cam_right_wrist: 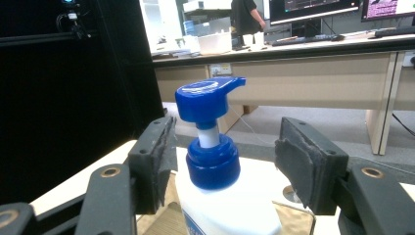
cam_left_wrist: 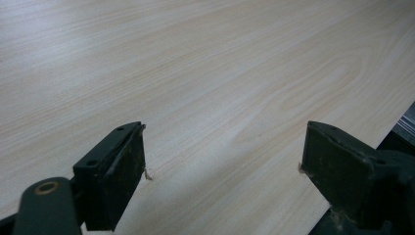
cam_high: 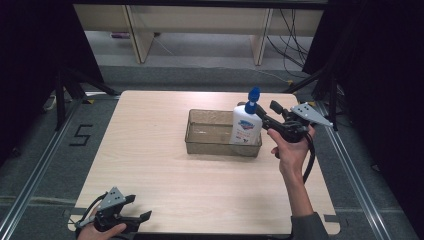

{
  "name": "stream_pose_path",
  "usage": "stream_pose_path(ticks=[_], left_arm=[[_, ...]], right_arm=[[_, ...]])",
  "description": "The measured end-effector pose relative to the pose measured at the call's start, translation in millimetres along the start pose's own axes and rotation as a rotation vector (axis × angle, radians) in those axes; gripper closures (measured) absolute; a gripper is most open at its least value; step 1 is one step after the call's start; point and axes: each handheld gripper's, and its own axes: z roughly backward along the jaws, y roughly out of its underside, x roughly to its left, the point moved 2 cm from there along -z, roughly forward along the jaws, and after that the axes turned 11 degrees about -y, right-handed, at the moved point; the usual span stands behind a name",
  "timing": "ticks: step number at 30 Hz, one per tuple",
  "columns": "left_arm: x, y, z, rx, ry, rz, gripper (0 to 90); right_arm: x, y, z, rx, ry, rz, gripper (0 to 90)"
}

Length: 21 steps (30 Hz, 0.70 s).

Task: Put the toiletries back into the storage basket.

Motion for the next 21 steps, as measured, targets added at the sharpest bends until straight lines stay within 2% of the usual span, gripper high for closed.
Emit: stream_pose_path(ticks=[4, 5, 12, 13, 14, 19, 21], left_arm=[[0.1, -0.1, -0.1, -0.004, 0.001, 0.003, 15.7], [-0.1, 0.1, 0.0, -0.004, 0.003, 0.004, 15.7], [0.0, 0.0, 0.1, -0.004, 0.004, 0.003, 15.7], [0.2, -0.3, 0.3, -0.001, 0.002, 0.003, 15.7], [0.0, -0.6, 0.8, 0.004, 0.0, 0.003, 15.7], [-0.3, -0.4, 0.4, -0.006, 0.0, 0.006, 15.7], [0.0, -0.1, 1.5, -0.001, -0.005, -0.006, 15.7]], right_arm=[[1.3, 0.7, 1.3, 0.004, 0.002, -0.009, 39.7], [0.8, 1.0, 1.3, 0.003, -0.002, 0.003, 39.7], [3.0, 4.7, 5.3, 0.017, -0.004, 0.004, 39.8], [3.8, 5.3, 6.2, 0.025, -0.005, -0.007, 39.7], [2.8, 6.1, 8.3, 0.032, 0.002, 0.007, 39.7], [4.5, 8.3, 11.7, 0.025, -0.011, -0.005, 39.6], [4.1, 9.8, 12.7, 0.027, -0.005, -0.007, 39.6]])
